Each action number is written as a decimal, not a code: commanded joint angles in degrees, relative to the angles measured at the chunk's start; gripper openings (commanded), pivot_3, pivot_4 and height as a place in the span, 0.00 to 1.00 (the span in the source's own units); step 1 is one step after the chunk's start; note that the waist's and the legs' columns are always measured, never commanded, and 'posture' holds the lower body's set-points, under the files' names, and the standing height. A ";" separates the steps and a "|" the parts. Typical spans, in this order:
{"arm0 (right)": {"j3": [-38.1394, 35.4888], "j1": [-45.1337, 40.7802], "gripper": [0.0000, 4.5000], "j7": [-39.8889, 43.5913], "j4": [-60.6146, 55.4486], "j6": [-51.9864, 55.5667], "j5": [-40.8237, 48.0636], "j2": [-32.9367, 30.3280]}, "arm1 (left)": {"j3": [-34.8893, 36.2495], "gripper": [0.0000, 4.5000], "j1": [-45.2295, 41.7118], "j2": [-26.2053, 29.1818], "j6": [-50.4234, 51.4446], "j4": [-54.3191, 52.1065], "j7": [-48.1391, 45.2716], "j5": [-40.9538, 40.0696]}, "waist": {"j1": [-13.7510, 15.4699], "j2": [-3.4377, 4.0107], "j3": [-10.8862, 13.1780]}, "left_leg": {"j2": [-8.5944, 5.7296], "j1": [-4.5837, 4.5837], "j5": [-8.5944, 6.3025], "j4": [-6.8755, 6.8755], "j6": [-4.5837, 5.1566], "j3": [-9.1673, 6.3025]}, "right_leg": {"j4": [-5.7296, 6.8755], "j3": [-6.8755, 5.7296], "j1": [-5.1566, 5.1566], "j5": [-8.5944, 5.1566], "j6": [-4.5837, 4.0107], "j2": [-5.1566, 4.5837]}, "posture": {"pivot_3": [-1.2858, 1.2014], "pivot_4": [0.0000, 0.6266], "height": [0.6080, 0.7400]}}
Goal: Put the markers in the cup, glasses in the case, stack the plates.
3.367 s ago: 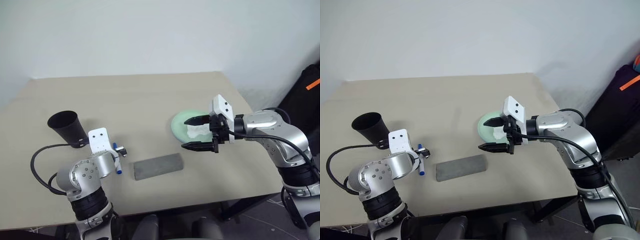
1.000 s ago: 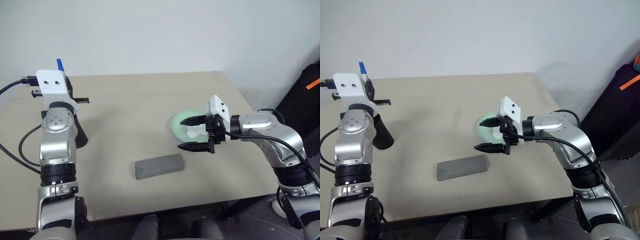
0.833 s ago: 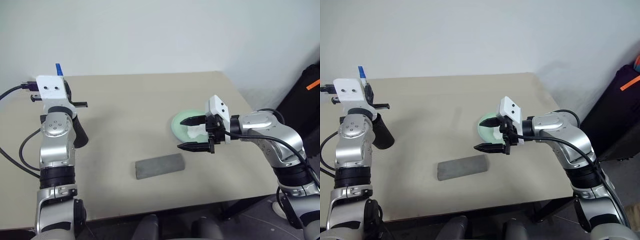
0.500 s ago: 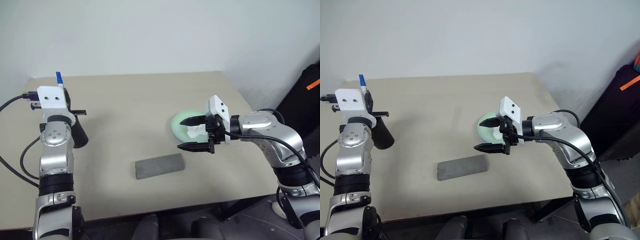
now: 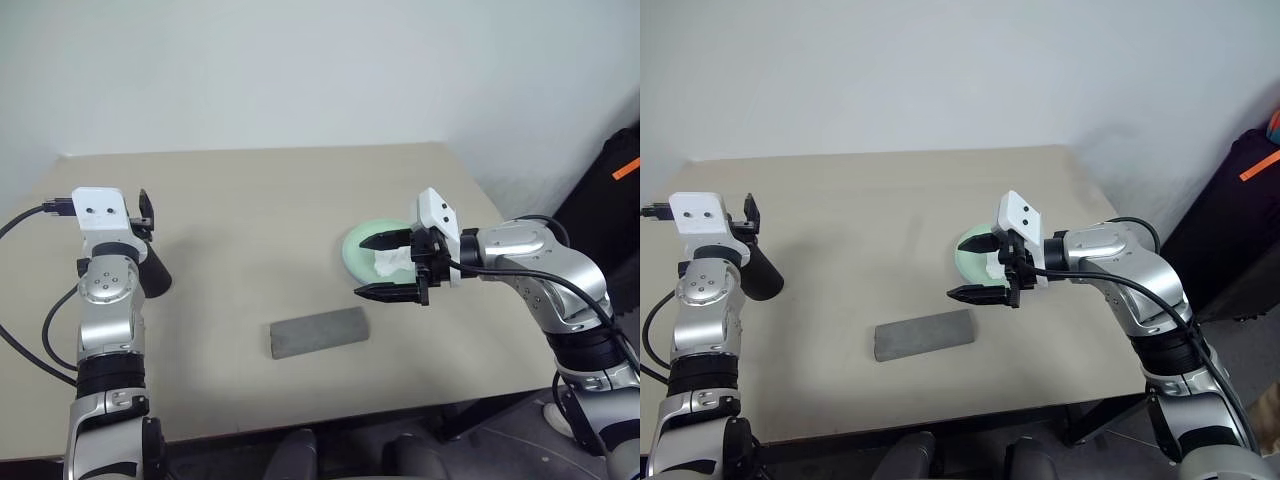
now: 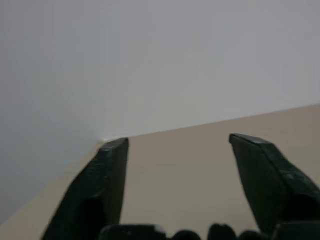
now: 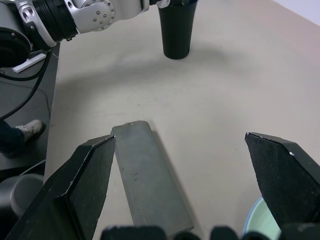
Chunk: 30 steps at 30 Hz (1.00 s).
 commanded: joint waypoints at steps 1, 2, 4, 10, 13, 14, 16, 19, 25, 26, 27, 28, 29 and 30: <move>-0.95 -1.69 1.00 -0.09 -1.23 -0.30 0.55 -0.06 | 0.98 1.00 -0.69 0.73 -1.29 -1.16 -0.06 0.39 | 0.00 0.00 0.00 | 0.00 0.00 0.00 0.00 0.00 0.00 | 0.00 -0.01 0.00 0.00 0.00 0.00 | 0.52 0.00 0.72; -0.93 -1.69 1.00 -0.07 -1.21 -0.34 0.52 -0.06 | 0.96 1.00 -0.71 0.71 -1.21 -1.26 -0.09 0.36 | 0.00 0.00 0.00 | 0.00 0.00 0.00 0.00 0.00 0.00 | 0.00 0.00 0.00 0.00 0.00 0.00 | 0.52 0.00 0.72; -0.94 -1.69 1.00 -0.07 -1.20 -0.37 0.53 -0.05 | 0.98 1.00 -0.67 0.66 -0.68 -2.02 -0.38 0.04 | 0.00 0.00 0.00 | 0.00 0.00 0.00 0.00 0.00 0.00 | 0.00 0.00 0.00 0.00 0.00 0.00 | 0.52 0.00 0.72; -1.21 -1.04 1.00 -0.22 -1.43 -0.27 0.48 -0.42 | 0.99 1.00 3.30 2.94 9.75 -12.89 -9.22 -5.58 | -0.09 0.01 0.00 | 0.01 0.00 0.00 0.00 -0.01 0.00 | 0.00 0.00 -0.01 0.00 0.00 0.00 | 0.52 0.00 0.72; -1.79 0.41 1.00 0.30 -1.13 -0.74 0.04 -2.06 | 2.92 1.00 8.89 7.23 19.75 -23.35 -17.70 -12.41 | -0.39 0.01 0.01 | 0.06 -0.01 -0.01 -0.02 -0.02 0.04 | 0.01 0.00 -0.07 0.01 -0.03 0.00 | 0.52 0.00 0.72; -2.07 0.73 1.00 0.36 -0.73 -0.99 -0.15 -2.69 | 3.94 1.00 11.02 9.46 23.74 -26.77 -21.14 -15.35 | -0.41 0.02 0.01 | 0.07 -0.01 -0.02 -0.03 -0.02 0.05 | 0.01 0.00 -0.09 0.01 -0.04 0.01 | 0.52 0.00 0.72; -2.58 1.03 1.00 0.33 -0.11 -1.26 -0.22 -3.60 | 5.64 1.00 14.56 13.28 28.78 -31.80 -26.68 -19.55 | -0.50 0.05 0.03 | 0.12 -0.01 -0.06 -0.05 -0.09 0.06 | 0.00 -0.01 -0.13 -0.01 -0.04 0.02 | 0.52 0.00 0.72; -3.30 1.55 1.00 0.55 0.84 -1.99 -0.48 -5.22 | 9.00 1.00 21.86 20.37 35.68 -39.16 -37.46 -26.01 | -0.35 0.11 0.06 | 0.16 0.01 -0.07 -0.07 -0.10 0.09 | -0.04 -0.07 -0.16 -0.12 0.00 0.00 | 0.52 0.00 0.72; -4.05 1.61 1.00 0.34 2.76 -3.27 -0.65 -6.27 | 14.89 1.00 31.33 27.76 38.75 -41.75 -49.05 -28.44 | -0.31 0.35 0.13 | 0.24 0.03 -0.12 -0.14 -0.11 0.20 | -0.11 -0.18 -0.26 -0.16 -0.09 -0.09 | 0.52 0.00 0.72; -4.20 1.60 1.00 0.05 3.07 -3.38 -0.71 -6.13 | 15.73 1.00 31.94 28.29 39.15 -41.20 -50.04 -28.35 | -0.32 0.36 0.13 | 0.27 0.03 -0.12 -0.19 -0.11 0.23 | -0.11 -0.19 -0.31 -0.15 -0.11 -0.08 | 0.52 0.00 0.72; -4.29 1.89 1.00 -0.23 3.03 -3.50 -0.82 -6.13 | 16.27 1.00 32.45 28.56 39.49 -40.94 -50.83 -28.25 | -0.32 0.36 0.13 | 0.31 0.03 -0.12 -0.20 -0.11 0.26 | -0.11 -0.22 -0.33 -0.15 -0.12 -0.07 | 0.52 0.00 0.72; -4.43 2.22 1.00 -0.41 2.87 -3.53 -0.76 -6.21 | 16.67 1.00 32.81 28.64 39.85 -40.89 -51.47 -28.28 | -0.33 0.37 0.14 | 0.32 0.04 -0.12 -0.20 -0.11 0.27 | -0.11 -0.22 -0.35 -0.15 -0.12 -0.06 | 0.52 0.00 0.72; -4.50 2.45 1.00 -0.50 2.71 -3.54 -0.69 -6.30 | 16.89 1.00 32.98 28.60 40.07 -40.96 -51.88 -28.28 | -0.32 0.40 0.16 | 0.34 0.03 -0.12 -0.21 -0.11 0.32 | -0.12 -0.21 -0.38 -0.15 -0.12 -0.05 | 0.52 0.00 0.72; -4.56 2.77 1.00 -0.65 2.44 -3.44 -0.61 -6.36 | 17.17 1.00 33.35 28.48 40.53 -41.24 -52.39 -28.54 | -0.31 0.41 0.17 | 0.34 0.03 -0.12 -0.22 -0.11 0.36 | -0.12 -0.20 -0.39 -0.15 -0.12 -0.06 | 0.52 0.00 0.72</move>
